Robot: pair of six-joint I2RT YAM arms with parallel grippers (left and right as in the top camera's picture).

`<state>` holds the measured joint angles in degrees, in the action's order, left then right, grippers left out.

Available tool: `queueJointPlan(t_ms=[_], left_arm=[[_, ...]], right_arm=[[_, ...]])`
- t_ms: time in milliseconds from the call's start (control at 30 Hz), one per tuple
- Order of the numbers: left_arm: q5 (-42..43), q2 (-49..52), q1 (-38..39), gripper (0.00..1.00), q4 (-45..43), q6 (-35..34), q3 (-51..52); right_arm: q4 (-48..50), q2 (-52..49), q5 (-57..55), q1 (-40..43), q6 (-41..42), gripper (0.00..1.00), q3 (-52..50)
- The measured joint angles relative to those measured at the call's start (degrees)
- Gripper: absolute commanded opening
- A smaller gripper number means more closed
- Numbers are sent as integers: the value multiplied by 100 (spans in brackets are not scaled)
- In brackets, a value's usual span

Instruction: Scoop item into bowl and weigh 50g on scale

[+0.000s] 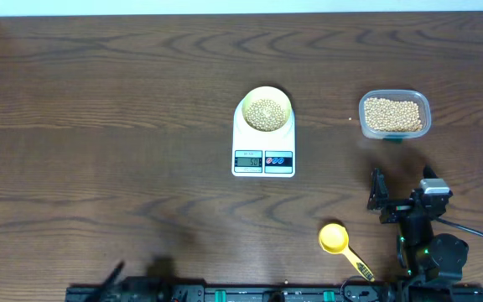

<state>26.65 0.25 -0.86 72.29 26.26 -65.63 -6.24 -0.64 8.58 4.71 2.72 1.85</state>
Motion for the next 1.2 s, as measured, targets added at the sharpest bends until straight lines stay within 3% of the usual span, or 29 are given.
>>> queueJointPlan(t_ms=[400, 533, 1200], left_arm=[[-2, 15, 0, 100, -2981, -717, 2922], [-7, 15, 0, 100, -3635, -962, 3473], [-46, 17, 0, 100, -5252, -1147, 5029]], right_arm=[[4, 4, 0, 0, 0, 99, -9], [7, 2, 0, 0, 0, 99, -9], [4, 2, 0, 0, 0, 99, -9]])
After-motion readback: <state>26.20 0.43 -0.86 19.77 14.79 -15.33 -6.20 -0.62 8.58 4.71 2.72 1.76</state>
